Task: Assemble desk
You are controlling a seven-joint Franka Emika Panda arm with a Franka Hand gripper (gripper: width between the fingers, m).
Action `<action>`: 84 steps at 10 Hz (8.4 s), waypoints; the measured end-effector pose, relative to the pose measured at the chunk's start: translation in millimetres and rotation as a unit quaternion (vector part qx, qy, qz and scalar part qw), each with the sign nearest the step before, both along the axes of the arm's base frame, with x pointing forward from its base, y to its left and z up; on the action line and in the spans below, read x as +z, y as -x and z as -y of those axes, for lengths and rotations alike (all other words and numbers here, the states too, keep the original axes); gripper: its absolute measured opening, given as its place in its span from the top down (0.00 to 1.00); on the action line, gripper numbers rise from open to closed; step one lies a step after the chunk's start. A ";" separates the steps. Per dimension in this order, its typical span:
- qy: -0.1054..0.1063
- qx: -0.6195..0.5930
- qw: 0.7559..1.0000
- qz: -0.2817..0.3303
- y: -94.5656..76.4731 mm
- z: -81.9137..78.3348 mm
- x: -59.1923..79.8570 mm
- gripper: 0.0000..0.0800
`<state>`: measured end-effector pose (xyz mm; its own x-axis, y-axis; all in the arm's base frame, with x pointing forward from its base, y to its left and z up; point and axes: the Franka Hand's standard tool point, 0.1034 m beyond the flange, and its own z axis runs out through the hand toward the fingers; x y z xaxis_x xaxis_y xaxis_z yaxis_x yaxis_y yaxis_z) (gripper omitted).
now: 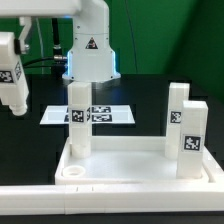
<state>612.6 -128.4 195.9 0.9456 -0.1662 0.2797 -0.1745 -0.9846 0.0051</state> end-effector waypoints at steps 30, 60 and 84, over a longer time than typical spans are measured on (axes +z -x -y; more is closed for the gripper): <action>0.050 0.030 0.989 0.137 -15.5 -15.4 -18.9 0.64; 0.056 0.014 0.987 0.153 -15.7 -76.7 -86.0 0.29; -0.059 -0.026 0.996 -0.059 -29.2 -73.0 -88.3 0.58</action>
Offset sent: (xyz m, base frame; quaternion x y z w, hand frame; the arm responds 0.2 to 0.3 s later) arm 0.0000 0.0000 0.0000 0.0000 0.0000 0.0000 1.0000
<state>641.8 -55.3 107.6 0.9600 -0.2405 0.1432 -0.2298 -0.9693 -0.0874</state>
